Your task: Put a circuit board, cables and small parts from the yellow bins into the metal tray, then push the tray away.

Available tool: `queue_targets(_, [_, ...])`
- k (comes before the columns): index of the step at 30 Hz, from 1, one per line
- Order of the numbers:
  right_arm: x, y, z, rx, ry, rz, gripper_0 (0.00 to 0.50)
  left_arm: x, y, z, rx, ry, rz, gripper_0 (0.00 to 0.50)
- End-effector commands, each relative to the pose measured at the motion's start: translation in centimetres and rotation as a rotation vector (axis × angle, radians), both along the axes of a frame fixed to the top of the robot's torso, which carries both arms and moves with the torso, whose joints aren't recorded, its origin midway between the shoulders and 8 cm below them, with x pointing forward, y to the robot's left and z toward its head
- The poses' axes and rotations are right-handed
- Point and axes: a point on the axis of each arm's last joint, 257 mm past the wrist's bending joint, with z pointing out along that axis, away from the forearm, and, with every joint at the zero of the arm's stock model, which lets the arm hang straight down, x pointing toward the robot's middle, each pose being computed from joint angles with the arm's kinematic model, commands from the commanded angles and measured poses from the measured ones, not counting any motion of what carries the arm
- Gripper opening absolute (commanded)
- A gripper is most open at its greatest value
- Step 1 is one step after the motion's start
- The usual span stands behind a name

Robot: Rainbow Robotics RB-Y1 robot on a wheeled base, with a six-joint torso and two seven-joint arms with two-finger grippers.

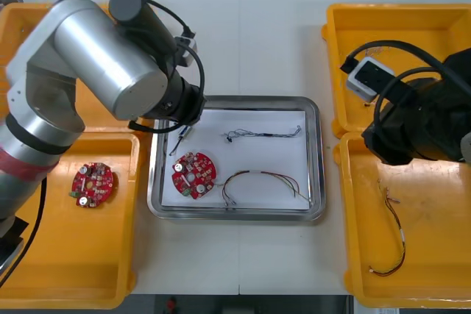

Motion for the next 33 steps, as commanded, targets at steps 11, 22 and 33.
queue_targets(11, [-3.3, -8.2, -2.1, 0.312, 0.050, -0.501, 0.500, 2.4, -5.2, -5.3, -0.060, -0.012, 0.035, 0.003])
queue_targets(22, [-5.1, -11.5, -3.7, 0.445, 0.132, -0.670, 0.500, 2.5, -6.2, -5.4, -0.082, -0.016, 0.030, 0.404])
queue_targets(33, [-5.8, -14.1, -4.1, 0.460, 0.137, -0.747, 0.500, 2.1, -5.2, -2.1, -0.096, -0.019, 0.066, 0.500])
